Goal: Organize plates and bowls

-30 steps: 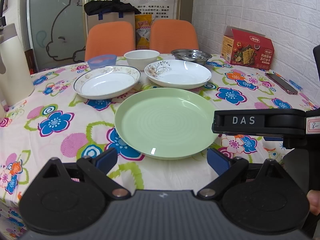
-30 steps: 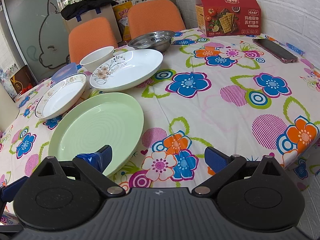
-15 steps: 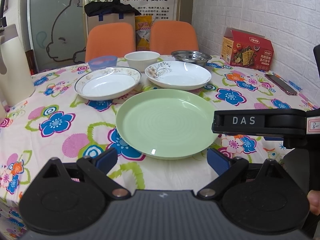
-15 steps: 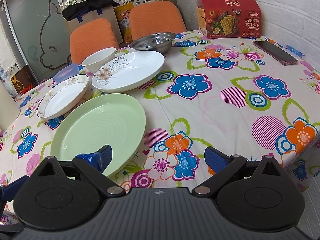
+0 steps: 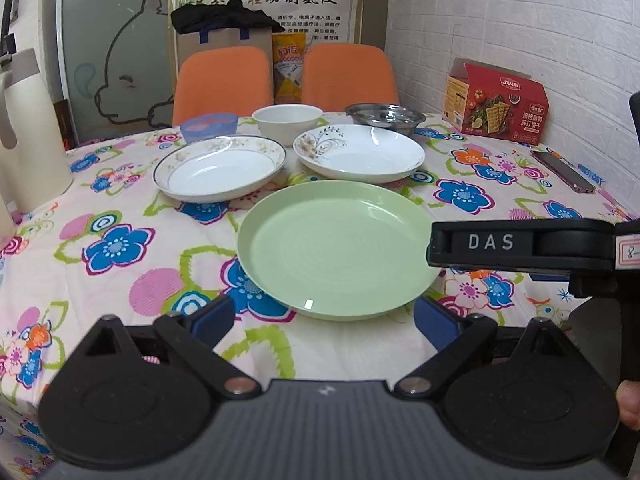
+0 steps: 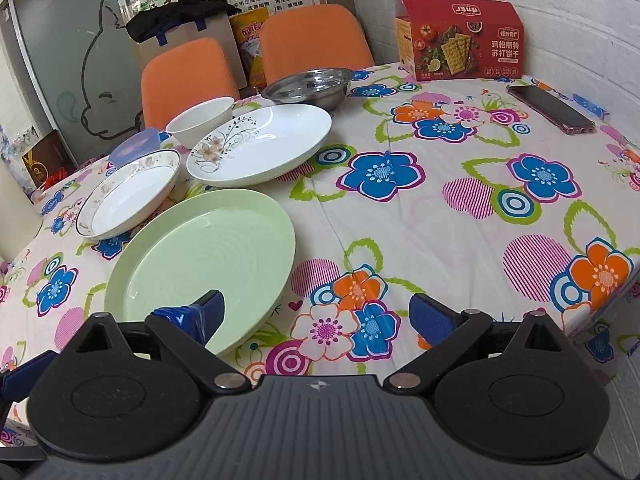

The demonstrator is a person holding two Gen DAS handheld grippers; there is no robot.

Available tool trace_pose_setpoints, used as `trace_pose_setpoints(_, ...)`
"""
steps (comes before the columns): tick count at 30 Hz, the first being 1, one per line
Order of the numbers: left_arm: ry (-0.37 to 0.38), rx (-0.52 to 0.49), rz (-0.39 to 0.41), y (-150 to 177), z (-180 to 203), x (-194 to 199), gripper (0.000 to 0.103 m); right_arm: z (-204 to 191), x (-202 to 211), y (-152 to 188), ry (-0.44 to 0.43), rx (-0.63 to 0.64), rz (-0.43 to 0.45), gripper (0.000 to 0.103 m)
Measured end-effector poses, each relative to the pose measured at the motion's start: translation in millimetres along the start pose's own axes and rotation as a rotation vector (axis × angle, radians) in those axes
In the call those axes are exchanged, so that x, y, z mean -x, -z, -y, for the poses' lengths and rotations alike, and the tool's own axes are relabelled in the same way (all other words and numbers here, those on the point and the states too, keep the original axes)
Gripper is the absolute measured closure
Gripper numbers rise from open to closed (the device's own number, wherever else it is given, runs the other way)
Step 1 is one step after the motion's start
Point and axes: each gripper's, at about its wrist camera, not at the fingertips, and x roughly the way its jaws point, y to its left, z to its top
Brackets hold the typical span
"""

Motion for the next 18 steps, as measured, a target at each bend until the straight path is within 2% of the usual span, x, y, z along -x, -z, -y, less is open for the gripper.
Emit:
trace_pose_setpoints(12, 0.0, -0.003, -0.016, -11, -4, -11, 0.008, 10, -1, -6, 0.008, -0.008, 0.038, 0.016)
trace_pose_setpoints(18, -0.045, 0.008, -0.032, -20, -32, -13, 0.008, 11, -4, -15, -0.013, 0.067, 0.064, 0.016)
